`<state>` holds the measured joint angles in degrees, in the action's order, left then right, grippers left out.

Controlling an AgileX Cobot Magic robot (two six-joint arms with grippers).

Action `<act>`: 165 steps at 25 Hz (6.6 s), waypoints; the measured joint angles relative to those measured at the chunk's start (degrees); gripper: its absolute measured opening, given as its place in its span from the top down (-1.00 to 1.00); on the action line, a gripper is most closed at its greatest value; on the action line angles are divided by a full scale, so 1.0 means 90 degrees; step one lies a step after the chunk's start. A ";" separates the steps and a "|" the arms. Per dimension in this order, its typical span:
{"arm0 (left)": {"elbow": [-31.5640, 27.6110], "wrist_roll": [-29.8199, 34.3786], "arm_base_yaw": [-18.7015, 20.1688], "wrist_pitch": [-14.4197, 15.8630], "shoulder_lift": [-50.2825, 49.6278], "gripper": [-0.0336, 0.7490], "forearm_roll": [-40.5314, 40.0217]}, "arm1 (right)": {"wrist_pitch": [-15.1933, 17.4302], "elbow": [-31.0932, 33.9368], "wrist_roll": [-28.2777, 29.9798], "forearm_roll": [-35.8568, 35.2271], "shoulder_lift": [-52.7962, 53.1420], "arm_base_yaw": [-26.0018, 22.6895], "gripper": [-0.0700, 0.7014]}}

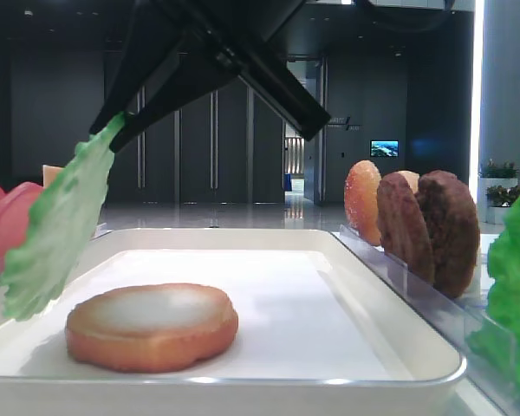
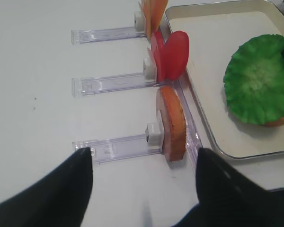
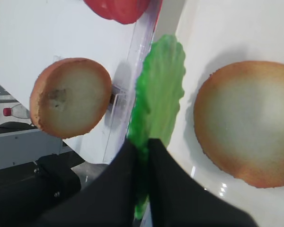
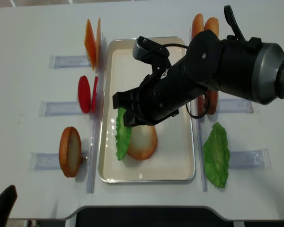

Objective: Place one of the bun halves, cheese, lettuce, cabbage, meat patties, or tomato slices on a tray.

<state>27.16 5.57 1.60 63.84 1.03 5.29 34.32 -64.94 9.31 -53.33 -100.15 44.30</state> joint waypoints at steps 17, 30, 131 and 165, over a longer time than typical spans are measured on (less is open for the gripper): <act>0.0000 0.0000 0.0000 0.0000 0.0000 -0.41 0.0000 | 0.0133 0.0000 -0.0745 0.1337 0.0000 -0.0165 0.74; 0.0000 0.0000 0.0000 0.0000 0.0000 -0.41 0.0000 | 0.0189 0.0000 -0.1466 0.2319 0.0000 -0.0165 0.74; 0.0000 0.0000 0.0000 0.0000 0.0000 -0.41 0.0000 | 0.3969 0.1453 -0.1197 0.5855 0.4520 -0.5366 -0.61; 0.0000 0.0000 0.0000 -0.0002 0.0000 -0.41 0.0000 | 0.3995 0.3584 -0.1035 0.5856 1.1179 -0.5366 -0.61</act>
<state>27.16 5.57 1.60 63.82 1.03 5.29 70.28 -32.68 0.00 -0.62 0.45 -4.00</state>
